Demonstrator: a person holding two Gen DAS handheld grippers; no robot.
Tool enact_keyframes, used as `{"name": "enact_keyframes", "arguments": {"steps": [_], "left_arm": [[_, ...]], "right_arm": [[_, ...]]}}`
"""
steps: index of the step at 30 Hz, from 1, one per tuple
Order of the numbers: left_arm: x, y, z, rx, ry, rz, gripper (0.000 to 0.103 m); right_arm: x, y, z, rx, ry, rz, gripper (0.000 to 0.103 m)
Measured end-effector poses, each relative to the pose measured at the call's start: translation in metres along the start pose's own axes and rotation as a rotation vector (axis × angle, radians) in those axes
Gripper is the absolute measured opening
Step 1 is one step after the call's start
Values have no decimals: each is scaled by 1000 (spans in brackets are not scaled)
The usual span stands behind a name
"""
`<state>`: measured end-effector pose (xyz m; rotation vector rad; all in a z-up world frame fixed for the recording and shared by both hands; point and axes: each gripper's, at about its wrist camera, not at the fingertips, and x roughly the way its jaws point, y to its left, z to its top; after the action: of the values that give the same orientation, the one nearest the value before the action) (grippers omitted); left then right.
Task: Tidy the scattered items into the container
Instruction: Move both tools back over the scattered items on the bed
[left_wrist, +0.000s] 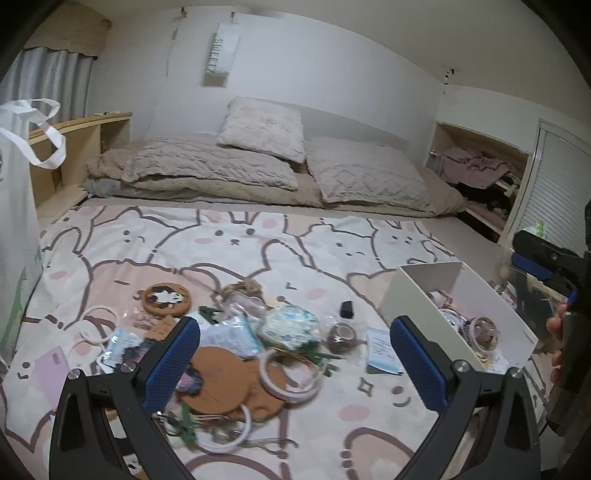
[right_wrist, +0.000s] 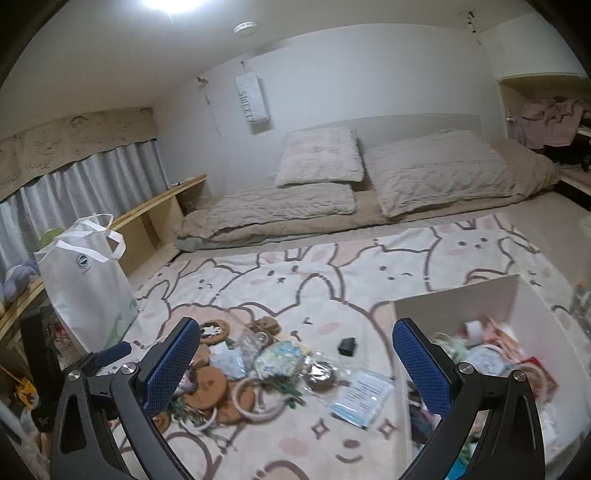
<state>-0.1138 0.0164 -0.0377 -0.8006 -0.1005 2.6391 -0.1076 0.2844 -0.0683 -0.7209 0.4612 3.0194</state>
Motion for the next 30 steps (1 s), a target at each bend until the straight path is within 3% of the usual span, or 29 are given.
{"name": "enact_keyframes", "arguments": {"steps": [13, 22, 30], "left_arm": [[-5, 44, -4, -43, -32, 85, 103], [10, 61, -15, -24, 25, 182, 103], [35, 87, -23, -126, 140, 102, 103]], "right_arm": [[61, 18, -16, 1, 63, 28, 103], [93, 25, -40, 3, 172, 42, 103], [123, 36, -66, -36, 317, 46, 103]]}}
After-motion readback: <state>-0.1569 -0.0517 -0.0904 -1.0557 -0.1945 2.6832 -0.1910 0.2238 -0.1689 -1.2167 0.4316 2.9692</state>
